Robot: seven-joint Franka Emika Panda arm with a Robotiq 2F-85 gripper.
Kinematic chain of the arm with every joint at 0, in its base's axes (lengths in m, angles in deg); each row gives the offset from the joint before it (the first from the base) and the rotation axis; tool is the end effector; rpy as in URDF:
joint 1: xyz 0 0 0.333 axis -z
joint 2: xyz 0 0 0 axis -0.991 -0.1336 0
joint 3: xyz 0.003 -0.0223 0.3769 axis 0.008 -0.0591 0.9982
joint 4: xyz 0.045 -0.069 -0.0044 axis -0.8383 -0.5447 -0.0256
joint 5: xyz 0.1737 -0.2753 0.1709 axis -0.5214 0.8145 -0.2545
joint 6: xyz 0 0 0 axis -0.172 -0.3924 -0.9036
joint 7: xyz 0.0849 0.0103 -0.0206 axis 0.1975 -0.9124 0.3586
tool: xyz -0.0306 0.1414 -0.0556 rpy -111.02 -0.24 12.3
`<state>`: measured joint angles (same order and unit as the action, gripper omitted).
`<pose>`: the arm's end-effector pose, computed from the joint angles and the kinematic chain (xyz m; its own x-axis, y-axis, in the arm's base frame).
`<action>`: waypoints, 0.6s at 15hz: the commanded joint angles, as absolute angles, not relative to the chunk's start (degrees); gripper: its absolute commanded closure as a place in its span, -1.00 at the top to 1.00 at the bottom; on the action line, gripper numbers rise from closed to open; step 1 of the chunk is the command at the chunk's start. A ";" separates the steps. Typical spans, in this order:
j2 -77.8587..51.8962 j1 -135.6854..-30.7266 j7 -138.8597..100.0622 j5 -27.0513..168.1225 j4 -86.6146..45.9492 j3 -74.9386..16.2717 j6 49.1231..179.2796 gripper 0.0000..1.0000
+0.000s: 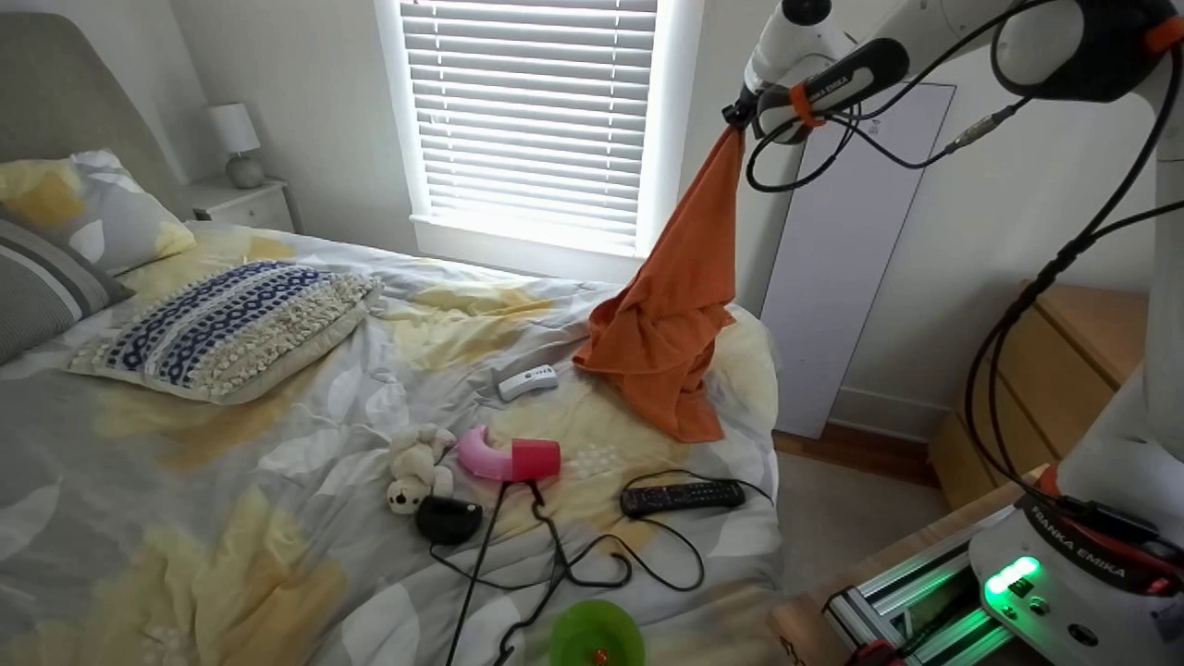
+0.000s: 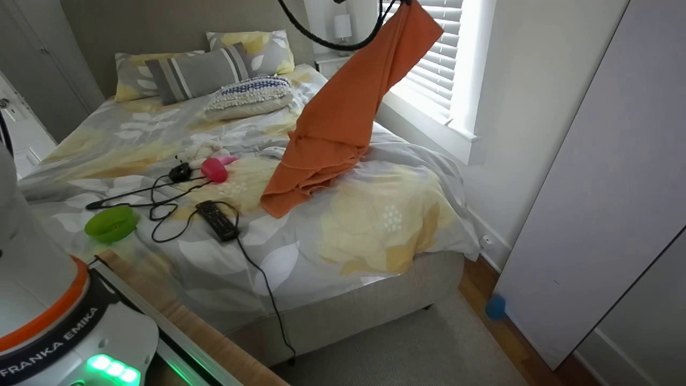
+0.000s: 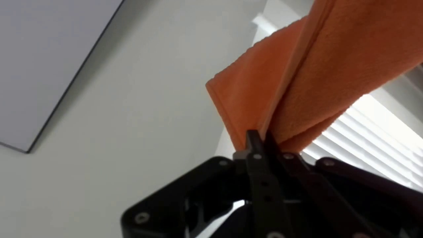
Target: Pick up the orange towel and move it a little to the right
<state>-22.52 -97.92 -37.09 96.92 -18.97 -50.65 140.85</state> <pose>0.7587 -0.0467 0.5160 0.6939 0.1458 0.7052 -0.1717 -0.9175 0.3586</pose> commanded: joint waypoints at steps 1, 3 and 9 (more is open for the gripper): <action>-22.87 -104.24 -48.97 107.11 -16.40 -60.86 140.55 -0.98; -22.93 -105.19 -50.72 108.68 -16.53 -62.03 139.94 -0.98; -27.44 -100.97 -46.19 103.46 -17.62 -55.94 142.67 -0.98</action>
